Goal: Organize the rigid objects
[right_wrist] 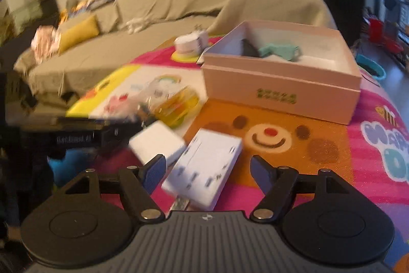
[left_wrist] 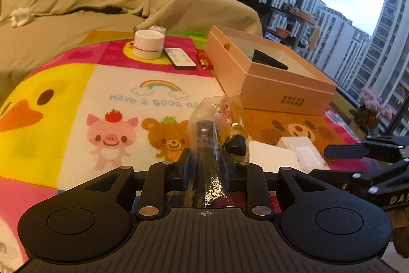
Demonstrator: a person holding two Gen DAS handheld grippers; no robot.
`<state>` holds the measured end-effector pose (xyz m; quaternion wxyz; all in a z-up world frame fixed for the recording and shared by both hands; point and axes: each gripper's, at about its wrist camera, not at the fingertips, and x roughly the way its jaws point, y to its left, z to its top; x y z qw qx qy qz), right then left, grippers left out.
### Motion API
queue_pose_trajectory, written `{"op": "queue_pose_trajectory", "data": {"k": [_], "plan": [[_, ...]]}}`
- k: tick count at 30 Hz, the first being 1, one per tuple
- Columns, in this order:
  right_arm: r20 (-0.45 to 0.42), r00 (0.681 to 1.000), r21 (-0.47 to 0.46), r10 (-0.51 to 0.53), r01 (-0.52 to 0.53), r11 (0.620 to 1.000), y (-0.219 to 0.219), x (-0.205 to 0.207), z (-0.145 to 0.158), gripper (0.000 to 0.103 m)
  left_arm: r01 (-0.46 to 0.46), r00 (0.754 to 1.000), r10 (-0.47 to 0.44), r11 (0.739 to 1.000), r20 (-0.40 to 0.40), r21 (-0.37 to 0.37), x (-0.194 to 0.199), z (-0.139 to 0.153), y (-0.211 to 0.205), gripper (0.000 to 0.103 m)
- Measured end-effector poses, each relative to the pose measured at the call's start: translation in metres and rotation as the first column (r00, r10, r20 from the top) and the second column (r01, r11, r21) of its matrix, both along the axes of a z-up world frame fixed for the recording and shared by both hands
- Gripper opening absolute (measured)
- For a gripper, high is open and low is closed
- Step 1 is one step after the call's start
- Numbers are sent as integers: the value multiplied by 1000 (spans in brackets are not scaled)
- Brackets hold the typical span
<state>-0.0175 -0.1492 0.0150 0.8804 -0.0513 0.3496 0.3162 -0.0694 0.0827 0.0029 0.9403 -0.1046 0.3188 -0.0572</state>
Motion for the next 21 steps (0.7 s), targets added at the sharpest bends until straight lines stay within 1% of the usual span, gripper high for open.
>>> {"op": "queue_pose_trajectory", "data": {"k": [3,6,7,8,10,11,12,13,14,16,17,19,21], "plan": [[63,998,-49,8,-5,999,-1,-6,-1,74,-2,1000,2,1000,-2,21,-2,1,-3,26],[143,988,-123,-55,73,990,-3,-5,3,74,-12,1000,12,1000,-7,11,-4,0,-2,26],[137,988,-120,-67,84,989,-7,-2,4,74,-17,1000,17,1000,-8,7,-5,0,-2,26],[104,993,-98,-62,73,993,-12,0,4,74,-21,1000,21,1000,-7,6,-6,0,-2,26],[22,1000,-19,-9,9,1000,-19,-1,6,74,-22,1000,22,1000,0,16,-11,0,-4,26],[2,1000,7,29,-29,1000,-18,-5,5,74,-18,1000,18,1000,3,23,-13,0,-5,26],[-1,998,7,64,-64,998,-15,-9,4,74,-16,1000,16,999,6,29,-15,0,-6,27],[11,996,-20,90,-90,996,-10,-15,2,74,-16,1000,15,999,7,30,-16,0,-6,27],[40,994,-69,105,-102,992,-3,-21,-1,74,-17,1000,17,999,8,28,-16,0,-6,27],[111,988,-181,108,-86,980,11,-29,-9,74,-20,1000,19,1000,8,21,-16,-1,-5,27],[141,985,-195,100,-71,978,12,-29,-11,77,-20,1000,20,1000,9,18,-16,-1,-5,27],[130,989,-188,67,-42,981,10,-22,-9,77,-19,1000,19,1000,11,14,-17,-1,-4,27],[111,994,-165,4,14,986,3,-11,-8,77,-20,1000,20,1000,14,-5,-18,-1,-2,27]]}}
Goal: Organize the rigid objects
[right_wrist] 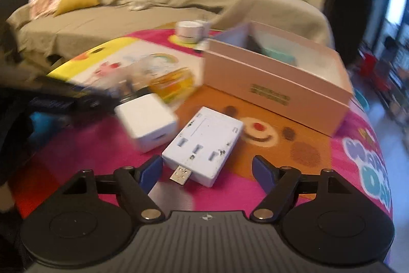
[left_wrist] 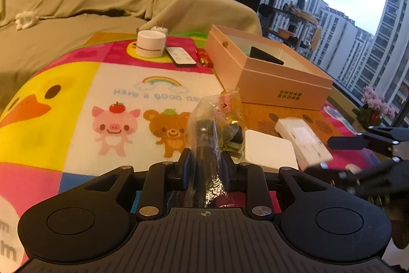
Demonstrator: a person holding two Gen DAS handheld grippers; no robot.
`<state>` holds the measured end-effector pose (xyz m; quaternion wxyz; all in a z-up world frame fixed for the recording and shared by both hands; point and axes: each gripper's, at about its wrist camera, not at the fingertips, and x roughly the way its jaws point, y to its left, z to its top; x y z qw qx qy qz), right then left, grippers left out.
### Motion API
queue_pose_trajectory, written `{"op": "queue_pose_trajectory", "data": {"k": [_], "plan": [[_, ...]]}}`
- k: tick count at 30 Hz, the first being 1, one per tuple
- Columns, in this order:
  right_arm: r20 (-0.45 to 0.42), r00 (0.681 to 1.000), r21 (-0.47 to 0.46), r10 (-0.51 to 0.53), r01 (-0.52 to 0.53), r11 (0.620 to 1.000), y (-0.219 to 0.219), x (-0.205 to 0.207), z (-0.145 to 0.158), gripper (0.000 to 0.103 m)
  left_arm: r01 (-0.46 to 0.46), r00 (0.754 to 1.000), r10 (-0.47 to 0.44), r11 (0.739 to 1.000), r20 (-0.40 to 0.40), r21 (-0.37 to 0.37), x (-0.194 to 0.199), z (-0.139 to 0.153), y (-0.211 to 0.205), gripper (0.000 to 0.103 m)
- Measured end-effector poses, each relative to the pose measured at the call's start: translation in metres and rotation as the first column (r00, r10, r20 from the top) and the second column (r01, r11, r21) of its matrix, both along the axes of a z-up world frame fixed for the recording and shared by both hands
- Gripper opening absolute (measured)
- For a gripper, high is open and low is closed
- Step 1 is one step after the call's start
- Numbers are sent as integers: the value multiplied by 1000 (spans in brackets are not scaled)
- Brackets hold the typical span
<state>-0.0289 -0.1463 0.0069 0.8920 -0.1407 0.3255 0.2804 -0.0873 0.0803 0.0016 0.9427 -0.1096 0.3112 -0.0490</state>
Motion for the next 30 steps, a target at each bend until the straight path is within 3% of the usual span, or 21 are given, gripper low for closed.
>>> {"op": "queue_pose_trajectory", "data": {"k": [4,7,10,11,12,14,19,22,27,30], "plan": [[-76,994,78,-78,84,993,-11,27,-3,74,-16,1000,17,999,1,-43,-1,-1,6,26],[-109,989,115,-100,112,987,-7,46,0,74,-17,1000,17,1000,-3,-26,0,0,3,26],[-115,987,105,-109,121,987,6,63,-1,70,-20,1000,21,998,-13,57,0,4,-9,26],[-95,989,74,-115,123,990,12,65,-1,55,-19,1000,21,996,-18,90,-1,5,-14,26],[-71,992,38,-105,108,993,17,65,-1,48,-14,1000,17,991,-24,131,-1,6,-20,26],[-67,996,44,-63,66,997,18,59,2,47,6,1000,-1,983,-27,183,-3,8,-26,25],[-41,999,113,-34,39,993,-7,32,15,47,11,1000,-13,994,17,108,-6,27,-15,24],[-17,999,162,-33,35,986,-30,20,27,47,25,997,-34,992,74,122,3,59,-18,24],[33,997,217,-70,61,974,-60,12,43,47,88,977,-104,992,187,93,58,121,-44,24],[61,993,230,-100,83,970,-67,11,45,47,117,979,-118,993,168,20,117,135,-64,26]]}}
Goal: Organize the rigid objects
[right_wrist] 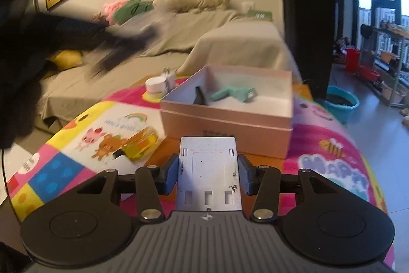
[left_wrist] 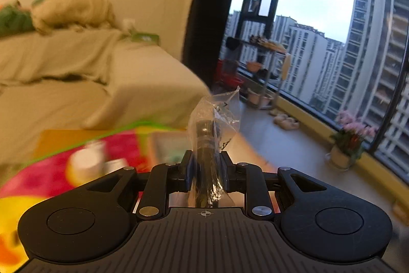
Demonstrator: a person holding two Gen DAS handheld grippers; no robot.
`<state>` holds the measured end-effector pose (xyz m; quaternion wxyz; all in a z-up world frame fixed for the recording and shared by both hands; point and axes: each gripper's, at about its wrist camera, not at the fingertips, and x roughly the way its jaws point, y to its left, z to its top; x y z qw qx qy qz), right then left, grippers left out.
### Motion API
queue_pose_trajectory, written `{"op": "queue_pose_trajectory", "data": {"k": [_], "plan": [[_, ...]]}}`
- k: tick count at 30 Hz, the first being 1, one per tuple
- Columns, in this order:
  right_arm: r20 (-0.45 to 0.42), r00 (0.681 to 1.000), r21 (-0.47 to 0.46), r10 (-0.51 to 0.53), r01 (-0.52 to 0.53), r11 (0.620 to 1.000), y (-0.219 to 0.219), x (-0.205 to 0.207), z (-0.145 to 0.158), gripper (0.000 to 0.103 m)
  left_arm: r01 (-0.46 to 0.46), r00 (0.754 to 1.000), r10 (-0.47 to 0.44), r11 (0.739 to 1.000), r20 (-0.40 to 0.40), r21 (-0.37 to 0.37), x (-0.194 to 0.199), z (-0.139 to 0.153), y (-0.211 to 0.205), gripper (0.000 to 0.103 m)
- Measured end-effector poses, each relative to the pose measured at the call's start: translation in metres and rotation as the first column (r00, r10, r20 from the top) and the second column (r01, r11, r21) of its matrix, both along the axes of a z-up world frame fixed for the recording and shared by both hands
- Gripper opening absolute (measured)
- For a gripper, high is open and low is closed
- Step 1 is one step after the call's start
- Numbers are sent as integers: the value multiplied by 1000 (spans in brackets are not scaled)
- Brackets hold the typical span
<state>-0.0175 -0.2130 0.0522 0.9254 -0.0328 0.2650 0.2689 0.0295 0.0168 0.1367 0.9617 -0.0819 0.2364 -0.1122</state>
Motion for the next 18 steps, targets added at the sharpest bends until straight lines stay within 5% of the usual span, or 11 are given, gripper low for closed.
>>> {"op": "queue_pose_trajectory", "data": {"k": [5,12,18], "plan": [[2,1000,-9,-30,30,1000,-8,-1,-6,47,-11,1000,12,999,-1,42,47,-23,-15,26],[-21,997,11,-77,78,997,-25,15,-4,47,-27,999,28,999,-22,47,-23,-65,32,26],[93,991,41,-100,97,994,-4,64,42,47,-36,993,40,999,-115,37,-66,-94,64,26]]}}
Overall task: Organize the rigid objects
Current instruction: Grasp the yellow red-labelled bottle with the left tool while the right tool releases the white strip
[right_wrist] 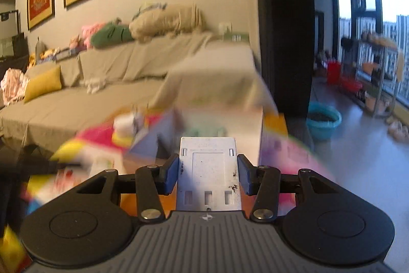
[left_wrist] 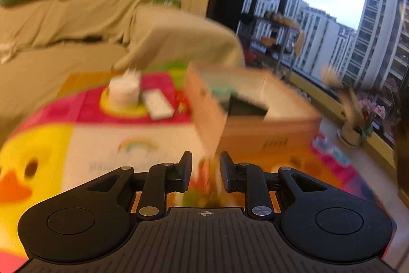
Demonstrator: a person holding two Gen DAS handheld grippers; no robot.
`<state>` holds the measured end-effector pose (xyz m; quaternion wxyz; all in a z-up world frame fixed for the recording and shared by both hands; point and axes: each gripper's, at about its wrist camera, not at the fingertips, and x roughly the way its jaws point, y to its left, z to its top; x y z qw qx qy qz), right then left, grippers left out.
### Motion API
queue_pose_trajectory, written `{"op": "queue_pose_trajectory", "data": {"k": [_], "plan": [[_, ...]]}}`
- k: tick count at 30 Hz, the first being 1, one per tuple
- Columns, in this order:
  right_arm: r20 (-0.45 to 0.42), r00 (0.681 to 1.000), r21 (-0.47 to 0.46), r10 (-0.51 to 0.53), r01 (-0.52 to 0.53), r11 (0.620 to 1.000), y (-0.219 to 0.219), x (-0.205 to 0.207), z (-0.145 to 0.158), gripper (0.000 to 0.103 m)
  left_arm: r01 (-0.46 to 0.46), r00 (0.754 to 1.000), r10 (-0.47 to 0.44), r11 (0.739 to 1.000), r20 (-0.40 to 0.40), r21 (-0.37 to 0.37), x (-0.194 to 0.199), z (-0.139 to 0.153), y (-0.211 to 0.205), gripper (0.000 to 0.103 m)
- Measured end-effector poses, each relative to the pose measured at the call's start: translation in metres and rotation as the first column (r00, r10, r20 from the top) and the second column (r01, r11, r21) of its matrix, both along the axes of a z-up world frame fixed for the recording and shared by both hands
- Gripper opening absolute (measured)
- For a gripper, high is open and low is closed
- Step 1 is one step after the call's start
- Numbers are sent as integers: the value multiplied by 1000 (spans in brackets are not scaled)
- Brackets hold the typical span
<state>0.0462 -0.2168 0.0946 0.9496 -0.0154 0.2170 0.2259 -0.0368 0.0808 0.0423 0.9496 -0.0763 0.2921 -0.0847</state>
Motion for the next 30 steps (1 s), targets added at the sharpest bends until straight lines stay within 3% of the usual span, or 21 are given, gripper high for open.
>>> {"op": "queue_pose_trajectory", "data": {"k": [2,3,5,8,11,16,22,26,30], "plan": [[45,999,-1,-30,30,1000,11,24,15,49,-31,999,31,1000,-23,3,-5,-6,7,26],[54,997,-21,-52,53,998,19,36,20,58,-42,999,42,999,-28,9,-7,-8,10,26],[48,996,-53,-77,80,995,30,48,22,65,-43,999,43,999,-26,5,-11,-9,13,26],[-5,999,-47,-33,33,998,36,39,6,73,-34,999,33,999,-39,-27,-10,-10,15,26],[-53,999,-84,-6,2,996,41,19,-24,74,-11,999,10,999,-47,-37,-4,-12,8,26],[-127,991,-155,47,-66,986,44,-19,-69,74,22,999,-22,1000,-41,11,16,-16,-18,26],[-124,984,-193,130,-152,969,47,-53,-80,77,8,994,0,997,-108,78,39,-33,-34,32],[-106,987,-211,125,-145,967,49,-56,-82,79,19,995,-13,998,-96,64,33,-38,-28,33],[-148,984,-200,94,-123,972,49,-44,-90,81,31,995,-27,999,-95,39,27,-38,-18,33]]}}
